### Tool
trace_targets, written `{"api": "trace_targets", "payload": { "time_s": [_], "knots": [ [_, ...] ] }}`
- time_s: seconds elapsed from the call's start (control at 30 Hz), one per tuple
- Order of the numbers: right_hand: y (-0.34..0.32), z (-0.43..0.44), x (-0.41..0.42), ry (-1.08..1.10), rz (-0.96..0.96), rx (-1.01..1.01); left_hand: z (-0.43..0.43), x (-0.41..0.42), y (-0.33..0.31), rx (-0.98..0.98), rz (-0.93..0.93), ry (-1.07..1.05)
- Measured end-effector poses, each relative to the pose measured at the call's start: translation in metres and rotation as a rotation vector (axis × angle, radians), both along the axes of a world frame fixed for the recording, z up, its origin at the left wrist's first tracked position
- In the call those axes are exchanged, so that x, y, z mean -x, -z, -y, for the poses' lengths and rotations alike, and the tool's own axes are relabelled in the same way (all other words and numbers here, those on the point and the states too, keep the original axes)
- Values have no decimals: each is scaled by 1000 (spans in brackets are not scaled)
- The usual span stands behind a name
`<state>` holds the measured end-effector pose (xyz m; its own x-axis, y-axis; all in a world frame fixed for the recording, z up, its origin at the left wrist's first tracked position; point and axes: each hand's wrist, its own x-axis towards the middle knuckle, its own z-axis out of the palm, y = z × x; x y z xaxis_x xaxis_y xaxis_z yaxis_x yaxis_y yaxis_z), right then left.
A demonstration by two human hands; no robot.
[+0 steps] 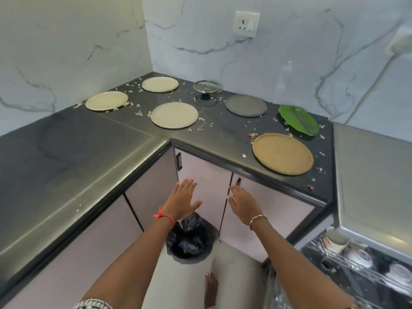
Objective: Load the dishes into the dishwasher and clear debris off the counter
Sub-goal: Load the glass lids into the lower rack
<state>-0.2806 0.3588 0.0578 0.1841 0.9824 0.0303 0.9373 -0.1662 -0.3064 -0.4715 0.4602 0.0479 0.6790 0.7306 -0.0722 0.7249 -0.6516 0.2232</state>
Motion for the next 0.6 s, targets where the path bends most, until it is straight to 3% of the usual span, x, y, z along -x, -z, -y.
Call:
{"api": "trace_targets", "payload": {
  "time_s": [0.27, 0.6],
  "knots": [
    [-34, -144, -53, -103, -27, -171, -124, -56, -18, -123, -10, -21],
    [-59, -273, -100, -101, 15, -150, -246, -84, -42, -135, 21, -76]
  ]
}}
